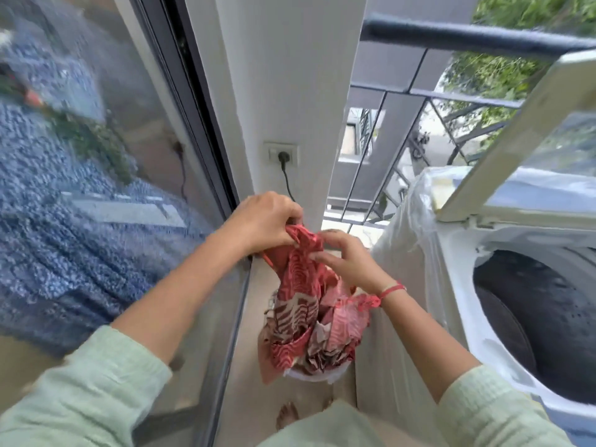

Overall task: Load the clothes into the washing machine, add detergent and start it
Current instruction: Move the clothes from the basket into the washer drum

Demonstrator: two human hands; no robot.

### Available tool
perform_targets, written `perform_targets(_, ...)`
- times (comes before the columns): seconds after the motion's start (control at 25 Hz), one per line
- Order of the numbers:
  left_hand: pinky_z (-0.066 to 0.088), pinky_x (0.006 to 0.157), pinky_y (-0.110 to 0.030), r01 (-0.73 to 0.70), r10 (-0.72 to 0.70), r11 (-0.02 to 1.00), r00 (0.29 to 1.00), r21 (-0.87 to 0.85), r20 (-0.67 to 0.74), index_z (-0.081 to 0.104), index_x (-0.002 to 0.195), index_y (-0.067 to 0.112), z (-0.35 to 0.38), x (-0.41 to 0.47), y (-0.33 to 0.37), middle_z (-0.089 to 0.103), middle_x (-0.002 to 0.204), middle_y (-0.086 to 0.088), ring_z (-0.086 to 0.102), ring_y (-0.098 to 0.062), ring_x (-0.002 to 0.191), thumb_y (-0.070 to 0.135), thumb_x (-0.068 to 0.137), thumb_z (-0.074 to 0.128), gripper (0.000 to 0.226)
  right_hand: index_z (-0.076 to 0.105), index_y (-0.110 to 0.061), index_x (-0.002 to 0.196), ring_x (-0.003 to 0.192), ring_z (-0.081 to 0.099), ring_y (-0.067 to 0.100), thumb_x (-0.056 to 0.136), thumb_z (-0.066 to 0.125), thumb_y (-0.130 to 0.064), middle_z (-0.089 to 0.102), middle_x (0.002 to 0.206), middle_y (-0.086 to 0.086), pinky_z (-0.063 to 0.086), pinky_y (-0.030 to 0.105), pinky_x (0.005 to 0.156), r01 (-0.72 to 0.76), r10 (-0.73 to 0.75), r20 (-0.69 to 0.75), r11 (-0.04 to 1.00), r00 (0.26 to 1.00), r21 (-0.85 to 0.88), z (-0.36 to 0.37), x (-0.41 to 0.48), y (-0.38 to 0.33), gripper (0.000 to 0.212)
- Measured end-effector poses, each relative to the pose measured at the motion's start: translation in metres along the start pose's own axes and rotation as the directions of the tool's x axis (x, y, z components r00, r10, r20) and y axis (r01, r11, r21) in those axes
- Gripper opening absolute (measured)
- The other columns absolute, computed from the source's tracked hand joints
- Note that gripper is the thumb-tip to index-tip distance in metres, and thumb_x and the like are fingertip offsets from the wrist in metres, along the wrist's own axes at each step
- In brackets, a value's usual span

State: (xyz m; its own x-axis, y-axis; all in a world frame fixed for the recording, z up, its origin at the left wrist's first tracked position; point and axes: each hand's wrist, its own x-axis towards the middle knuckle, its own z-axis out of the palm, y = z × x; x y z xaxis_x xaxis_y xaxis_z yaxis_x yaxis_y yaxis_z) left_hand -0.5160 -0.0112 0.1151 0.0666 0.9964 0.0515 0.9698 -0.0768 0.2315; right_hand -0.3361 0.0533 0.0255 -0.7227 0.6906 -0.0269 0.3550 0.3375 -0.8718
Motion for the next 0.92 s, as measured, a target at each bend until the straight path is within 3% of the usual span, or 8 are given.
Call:
perform_targets(0.08, 0.034, 0.055, -0.025, -0.043, 0.037, 0.996, 0.996, -0.074, -0.086, 0.065, 0.069, 0.025, -0.035, -0.004, -0.007, 0.059, 0.061, 0.010, 0.059, -0.018, 0.070, 0.040, 0.066, 0.071, 0.017, 0.056, -0.011, 0.082, 0.072, 0.056, 0.005, 0.090, 0.060, -0.014, 0.059, 0.076, -0.008, 0.048, 0.024, 0.069, 0.048, -0.028, -0.087, 0.968, 0.996, 0.247, -0.008, -0.003, -0.029, 0.010)
perform_targets(0.16, 0.040, 0.057, -0.019, 0.003, -0.065, 0.914, 0.988, -0.406, -0.139, 0.066, 0.071, 0.033, -0.052, -0.007, -0.022, 0.062, 0.063, 0.019, 0.056, -0.008, 0.064, 0.038, 0.057, 0.081, 0.022, 0.047, -0.014, 0.077, 0.062, 0.049, 0.003, 0.091, 0.053, -0.012, 0.053, 0.069, -0.010, 0.042, 0.016, 0.058, 0.117, -0.032, -0.171, 0.847, 0.985, 0.519, -0.022, -0.004, -0.059, 0.015)
perform_targets(0.28, 0.047, 0.072, -0.020, 0.126, -0.160, 0.719, 0.987, -0.684, 0.014, 0.065, 0.090, 0.037, -0.017, -0.012, -0.015, 0.066, 0.084, 0.018, 0.060, -0.001, 0.075, 0.030, 0.054, 0.090, 0.044, 0.049, -0.012, 0.082, 0.059, 0.054, 0.007, 0.085, 0.050, -0.013, 0.056, 0.072, 0.000, 0.047, 0.018, 0.055, 0.217, -0.041, -0.237, 0.572, 0.971, 0.791, -0.049, -0.008, -0.094, 0.003)
perform_targets(0.44, 0.054, 0.067, -0.022, 0.168, -0.256, 0.376, 0.964, -0.911, 0.072, 0.065, 0.095, 0.006, 0.037, -0.003, 0.018, 0.071, 0.071, 0.011, 0.065, -0.003, 0.068, -0.002, 0.077, 0.070, 0.020, 0.053, -0.012, 0.082, 0.057, 0.055, 0.011, 0.078, 0.052, -0.018, 0.057, 0.066, -0.002, 0.044, 0.021, 0.051, 0.186, 0.064, -0.314, 0.688, 0.947, 0.701, -0.088, -0.028, -0.080, 0.006)
perform_targets(0.52, 0.054, 0.067, -0.027, 0.079, -0.275, 0.455, 0.960, -0.887, -0.056, 0.067, 0.093, 0.013, 0.023, 0.009, 0.015, 0.070, 0.076, 0.001, 0.064, -0.012, 0.071, 0.008, 0.073, 0.077, 0.023, 0.057, -0.014, 0.087, 0.061, 0.062, 0.013, 0.078, 0.058, -0.036, 0.063, 0.071, -0.004, 0.047, 0.020, 0.052, 0.071, 0.121, -0.297, 0.824, 0.947, 0.562, -0.111, -0.041, -0.066, 0.023)
perform_targets(0.64, 0.047, 0.065, -0.025, -0.074, -0.040, 0.799, 0.984, -0.597, -0.175, 0.063, 0.079, 0.026, -0.009, 0.024, 0.029, 0.064, 0.070, 0.007, 0.057, -0.007, 0.066, 0.014, 0.069, 0.077, 0.021, 0.060, -0.020, 0.117, 0.092, 0.070, 0.024, 0.073, 0.063, -0.062, 0.071, 0.104, 0.006, 0.056, 0.034, 0.081, -0.217, 0.234, -0.017, 0.925, 0.972, 0.311, -0.131, -0.049, -0.064, 0.060)
perform_targets(0.76, 0.037, 0.058, -0.006, -0.244, 0.178, 0.929, 0.953, -0.277, -0.243, 0.069, 0.081, 0.022, -0.023, 0.035, 0.070, 0.066, 0.073, 0.008, 0.054, -0.002, 0.067, -0.005, 0.066, 0.066, 0.031, 0.063, -0.018, 0.115, 0.091, 0.067, 0.016, 0.077, 0.075, -0.029, 0.069, 0.100, -0.002, 0.054, 0.028, 0.080, -0.231, 0.211, 0.115, 0.949, 0.971, 0.212, -0.132, -0.050, -0.081, 0.042)
perform_targets(0.92, 0.047, 0.067, -0.022, -0.225, 0.099, 0.931, 0.913, -0.287, -0.397, 0.066, 0.089, 0.015, -0.020, 0.039, 0.073, 0.070, 0.085, 0.000, 0.063, -0.016, 0.078, -0.009, 0.065, 0.061, 0.035, 0.054, -0.022, 0.124, 0.092, 0.066, 0.017, 0.071, 0.081, -0.019, 0.061, 0.108, -0.001, 0.056, 0.033, 0.071, -0.315, 0.313, 0.043, 0.947, 0.949, 0.068, -0.131, -0.049, -0.082, 0.060)
